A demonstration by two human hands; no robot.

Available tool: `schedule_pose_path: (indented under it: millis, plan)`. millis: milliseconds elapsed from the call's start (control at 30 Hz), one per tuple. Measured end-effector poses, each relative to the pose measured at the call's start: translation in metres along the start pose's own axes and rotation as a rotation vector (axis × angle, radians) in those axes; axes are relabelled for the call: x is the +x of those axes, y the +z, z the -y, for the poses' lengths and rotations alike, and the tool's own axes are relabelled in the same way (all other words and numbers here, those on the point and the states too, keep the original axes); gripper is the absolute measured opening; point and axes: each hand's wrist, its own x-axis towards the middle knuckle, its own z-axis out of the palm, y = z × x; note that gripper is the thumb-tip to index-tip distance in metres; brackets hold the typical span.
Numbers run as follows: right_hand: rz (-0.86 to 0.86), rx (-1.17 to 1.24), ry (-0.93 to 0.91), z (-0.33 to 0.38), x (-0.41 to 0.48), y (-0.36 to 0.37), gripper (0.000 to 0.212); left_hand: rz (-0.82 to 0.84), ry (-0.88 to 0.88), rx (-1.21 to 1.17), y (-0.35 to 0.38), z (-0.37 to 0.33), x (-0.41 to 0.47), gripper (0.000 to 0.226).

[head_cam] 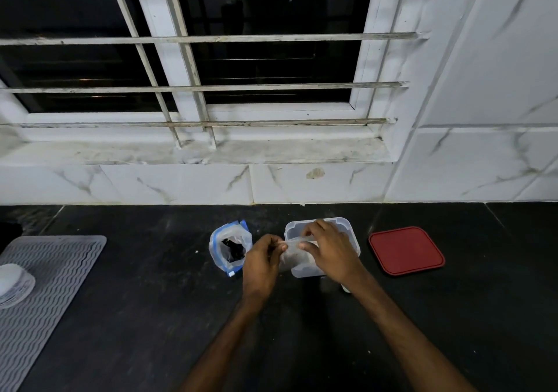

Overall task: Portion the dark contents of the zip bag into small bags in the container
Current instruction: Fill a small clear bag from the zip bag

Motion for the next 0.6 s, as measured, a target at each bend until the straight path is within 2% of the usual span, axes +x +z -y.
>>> schedule_pose_path:
  millis: [133, 233, 300, 367, 433, 533, 600]
  plan:
    - [0.054, 0.073, -0.044, 0.006, 0.001, -0.003, 0.013, 0.044, 0.069, 0.092, 0.005, 0.000, 0.002, 0.009]
    - [0.015, -0.033, -0.046, 0.008, 0.004, -0.002, 0.008, 0.038, 0.032, 0.093, 0.009, 0.000, 0.006, 0.004]
    - [0.053, -0.091, -0.030, 0.004, 0.008, -0.004, 0.011, 0.030, -0.011, 0.014, 0.009, -0.002, 0.006, 0.003]
    - [0.077, 0.041, 0.020, 0.001, 0.012, -0.006, 0.010, 0.069, -0.082, -0.175, 0.009, -0.005, 0.004, 0.005]
    - [-0.036, 0.231, 0.080, -0.001, 0.011, -0.006, 0.006, 0.191, -0.140, -0.357, 0.009, -0.008, 0.003, 0.018]
    - [-0.059, 0.323, 0.130, 0.000, 0.009, -0.007, 0.009, 0.341, -0.180, -0.393, 0.011, -0.005, 0.004, 0.030]
    - [-0.037, 0.347, 0.144, 0.001, 0.011, -0.007, 0.010, 0.357, -0.202, -0.351, 0.012, -0.001, 0.005, 0.029]
